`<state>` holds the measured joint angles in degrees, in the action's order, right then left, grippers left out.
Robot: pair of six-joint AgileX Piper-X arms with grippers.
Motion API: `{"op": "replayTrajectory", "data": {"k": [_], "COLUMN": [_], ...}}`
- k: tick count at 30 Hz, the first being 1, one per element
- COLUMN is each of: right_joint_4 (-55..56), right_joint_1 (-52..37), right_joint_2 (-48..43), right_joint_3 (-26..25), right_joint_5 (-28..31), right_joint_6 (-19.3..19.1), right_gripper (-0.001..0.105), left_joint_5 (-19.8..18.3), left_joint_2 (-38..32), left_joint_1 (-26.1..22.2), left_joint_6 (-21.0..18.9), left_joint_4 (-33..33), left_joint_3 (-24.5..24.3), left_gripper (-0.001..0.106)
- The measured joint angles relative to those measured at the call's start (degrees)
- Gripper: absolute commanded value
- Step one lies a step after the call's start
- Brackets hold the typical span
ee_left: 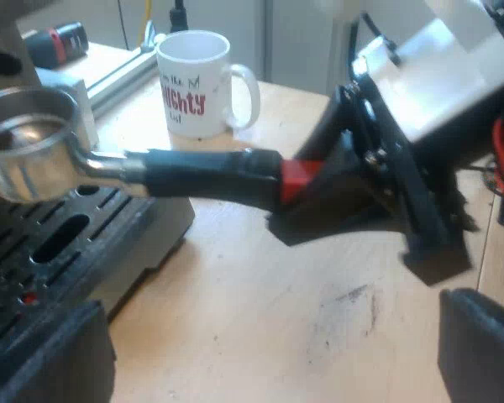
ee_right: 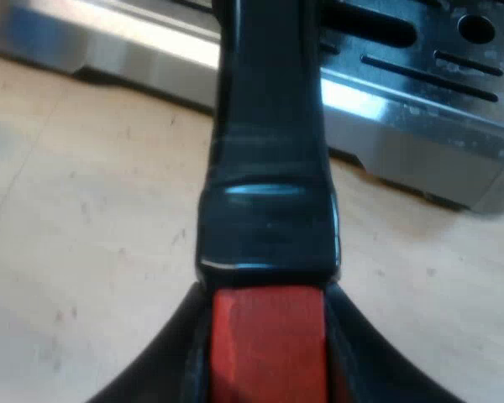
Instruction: Grind coffee beans and then tamp
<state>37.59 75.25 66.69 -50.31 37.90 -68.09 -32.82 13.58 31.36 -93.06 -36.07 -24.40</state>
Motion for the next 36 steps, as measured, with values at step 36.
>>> {"op": "replayTrajectory", "data": {"k": [36], "right_joint_4": [-0.2], "right_joint_1": [-1.2], "right_joint_2": [-9.4], "right_joint_3": [5.2], "right_joint_5": [-15.6], "right_joint_6": [-20.1], "right_gripper": [0.000], "left_joint_5": [7.9], "left_joint_2": [0.6], "left_joint_1": [0.0], "left_joint_6": [0.0], "left_joint_4": [-10.9], "left_joint_3": [-5.6], "left_gripper": [0.080]}}
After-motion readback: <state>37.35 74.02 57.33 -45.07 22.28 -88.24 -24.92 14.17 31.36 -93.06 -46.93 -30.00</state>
